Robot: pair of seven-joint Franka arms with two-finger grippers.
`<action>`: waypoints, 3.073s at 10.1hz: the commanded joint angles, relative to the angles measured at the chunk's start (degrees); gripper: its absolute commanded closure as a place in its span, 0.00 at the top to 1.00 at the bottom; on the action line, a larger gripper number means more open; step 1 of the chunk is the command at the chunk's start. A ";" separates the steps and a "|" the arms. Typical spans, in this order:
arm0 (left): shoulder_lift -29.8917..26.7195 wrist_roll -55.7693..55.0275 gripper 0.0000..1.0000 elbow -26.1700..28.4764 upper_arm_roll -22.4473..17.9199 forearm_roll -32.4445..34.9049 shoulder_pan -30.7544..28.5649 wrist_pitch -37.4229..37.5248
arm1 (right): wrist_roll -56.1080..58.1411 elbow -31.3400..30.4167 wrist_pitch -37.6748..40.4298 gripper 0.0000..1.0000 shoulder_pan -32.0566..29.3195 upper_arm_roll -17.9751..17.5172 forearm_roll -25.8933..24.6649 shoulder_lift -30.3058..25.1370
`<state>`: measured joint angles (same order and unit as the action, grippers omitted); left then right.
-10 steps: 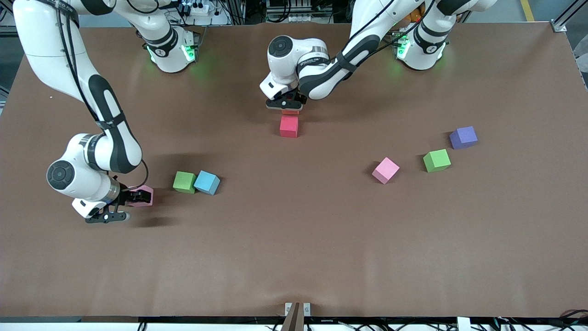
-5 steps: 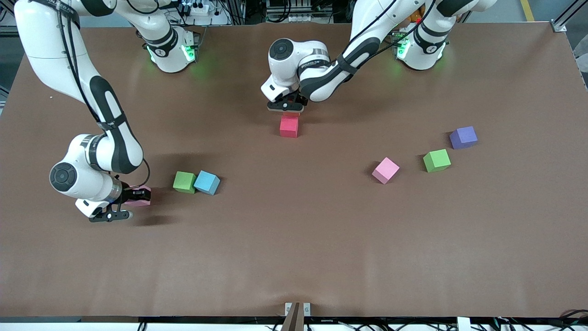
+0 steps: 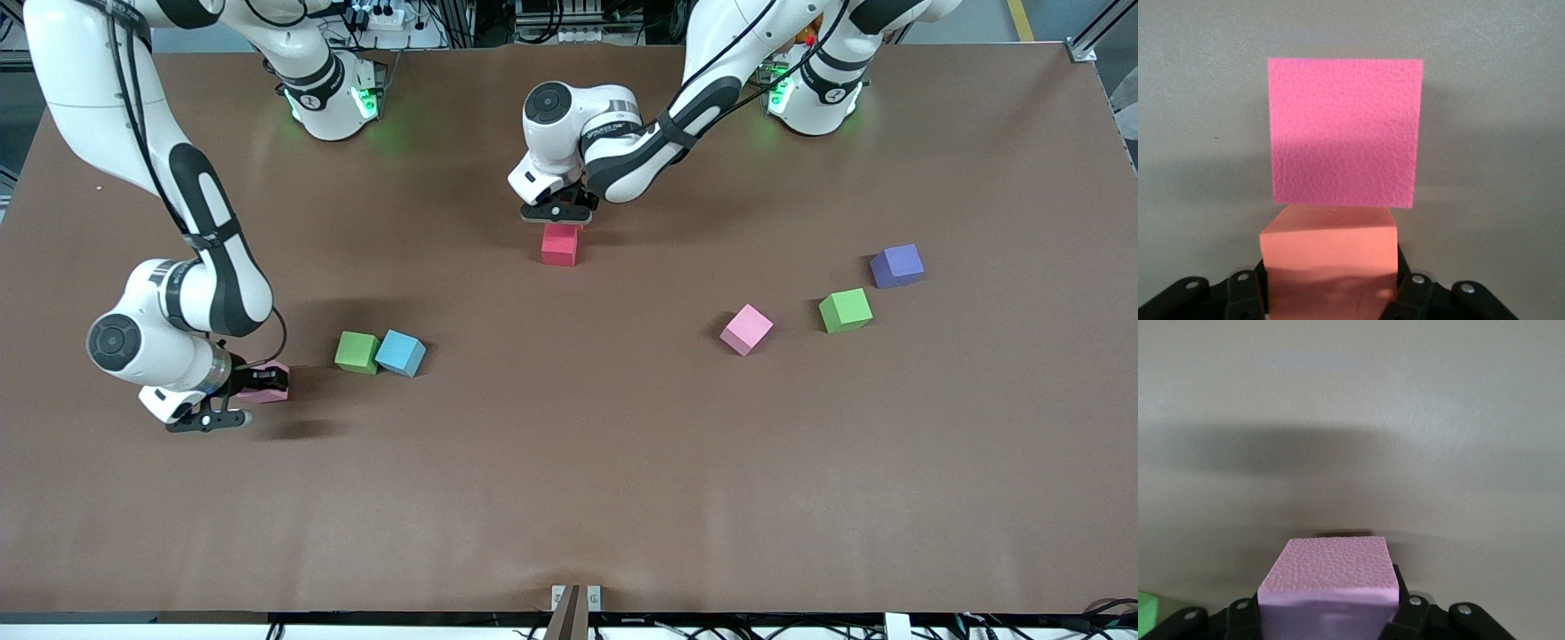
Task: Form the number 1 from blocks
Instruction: 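Lower the orange cube against the red cube while the right gripper grasps pink, then place the pink cube below the red cube while the left gripper grasps pink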
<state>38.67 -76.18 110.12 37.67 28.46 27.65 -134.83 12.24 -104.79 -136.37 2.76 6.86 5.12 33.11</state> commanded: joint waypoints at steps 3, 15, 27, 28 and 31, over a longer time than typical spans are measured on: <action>0.18 0.15 0.00 -0.96 -0.23 1.68 0.04 -0.34 | 0.24 -0.94 3.20 0.65 0.75 -0.18 0.06 -9.98; 0.09 -0.63 1.00 -2.45 -1.28 1.68 0.91 -0.17 | -11.71 -1.03 8.92 0.66 12.71 5.80 5.68 -15.18; -13.36 -4.42 1.00 -2.03 -0.32 -3.94 -28.05 11.18 | -35.95 -1.38 7.61 0.66 35.28 5.80 12.26 -13.08; -14.40 -4.33 1.00 0.94 1.60 -3.94 -33.40 9.35 | -40.58 -1.38 6.13 0.66 38.43 5.89 12.54 -12.29; -17.84 -9.47 1.00 7.13 11.17 -4.03 -50.73 4.14 | -50.62 -1.38 1.03 0.66 49.15 6.84 12.37 -8.43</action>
<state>24.35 -81.38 113.60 44.99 25.76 -18.20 -129.23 -35.10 -106.21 -133.38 47.50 12.05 16.53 22.88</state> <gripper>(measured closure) 0.000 0.344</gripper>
